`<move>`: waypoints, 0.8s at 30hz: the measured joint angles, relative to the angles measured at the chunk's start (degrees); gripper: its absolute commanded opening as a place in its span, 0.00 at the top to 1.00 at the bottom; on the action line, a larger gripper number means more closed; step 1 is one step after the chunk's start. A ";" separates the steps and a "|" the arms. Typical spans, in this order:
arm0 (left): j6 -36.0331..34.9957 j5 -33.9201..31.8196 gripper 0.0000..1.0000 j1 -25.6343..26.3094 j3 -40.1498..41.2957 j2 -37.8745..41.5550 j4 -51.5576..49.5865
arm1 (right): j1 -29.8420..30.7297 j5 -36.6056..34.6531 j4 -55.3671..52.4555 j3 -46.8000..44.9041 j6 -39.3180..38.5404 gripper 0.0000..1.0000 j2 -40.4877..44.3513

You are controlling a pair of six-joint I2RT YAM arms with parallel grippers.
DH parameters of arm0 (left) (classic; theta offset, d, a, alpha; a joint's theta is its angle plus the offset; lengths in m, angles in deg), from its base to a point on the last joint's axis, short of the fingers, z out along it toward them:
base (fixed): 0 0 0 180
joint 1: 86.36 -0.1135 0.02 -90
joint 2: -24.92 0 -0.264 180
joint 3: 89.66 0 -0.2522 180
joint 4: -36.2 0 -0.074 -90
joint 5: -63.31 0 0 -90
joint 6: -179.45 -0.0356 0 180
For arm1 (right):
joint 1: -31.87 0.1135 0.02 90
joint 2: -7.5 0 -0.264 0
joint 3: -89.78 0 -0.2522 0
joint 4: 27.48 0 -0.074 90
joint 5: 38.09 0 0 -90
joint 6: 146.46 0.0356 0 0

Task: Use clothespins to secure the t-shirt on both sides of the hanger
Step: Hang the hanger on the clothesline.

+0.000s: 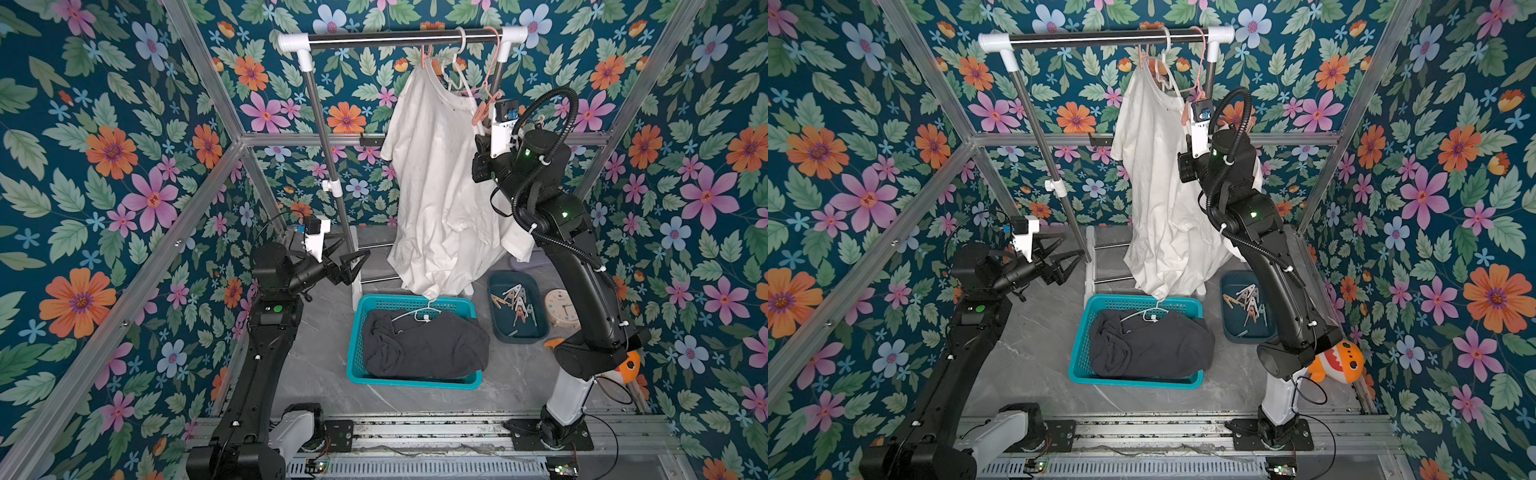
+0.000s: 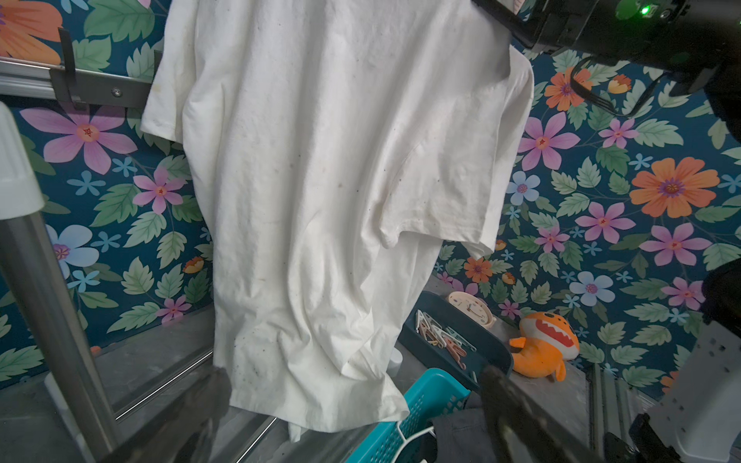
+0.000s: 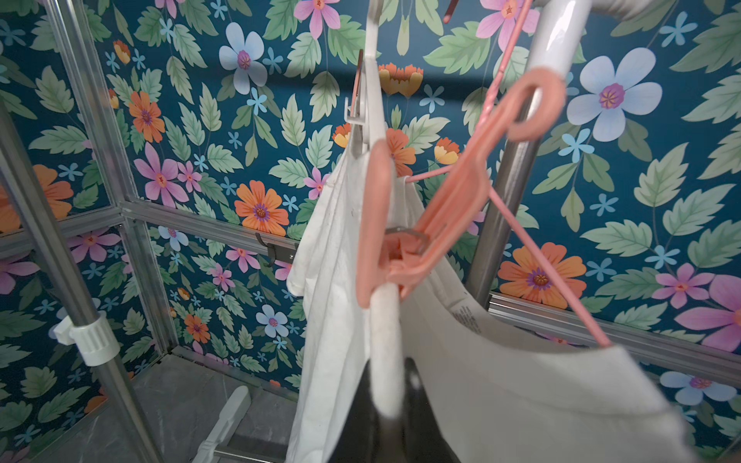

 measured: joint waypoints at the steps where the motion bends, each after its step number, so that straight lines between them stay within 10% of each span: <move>1: 0.20 0.00 0.01 0.00 0.02 0.00 0.07 | 0.00 0.72 0.70 -0.76 0.42 1.00 0.37; 13: 0.66 0.24 0.01 0.02 0.74 -0.15 1.14 | -0.13 6.19 5.05 -7.54 2.45 1.00 4.42; 24: 1.99 0.48 0.01 0.22 1.03 -0.26 2.51 | 0.07 9.90 5.55 -10.25 2.01 0.39 7.65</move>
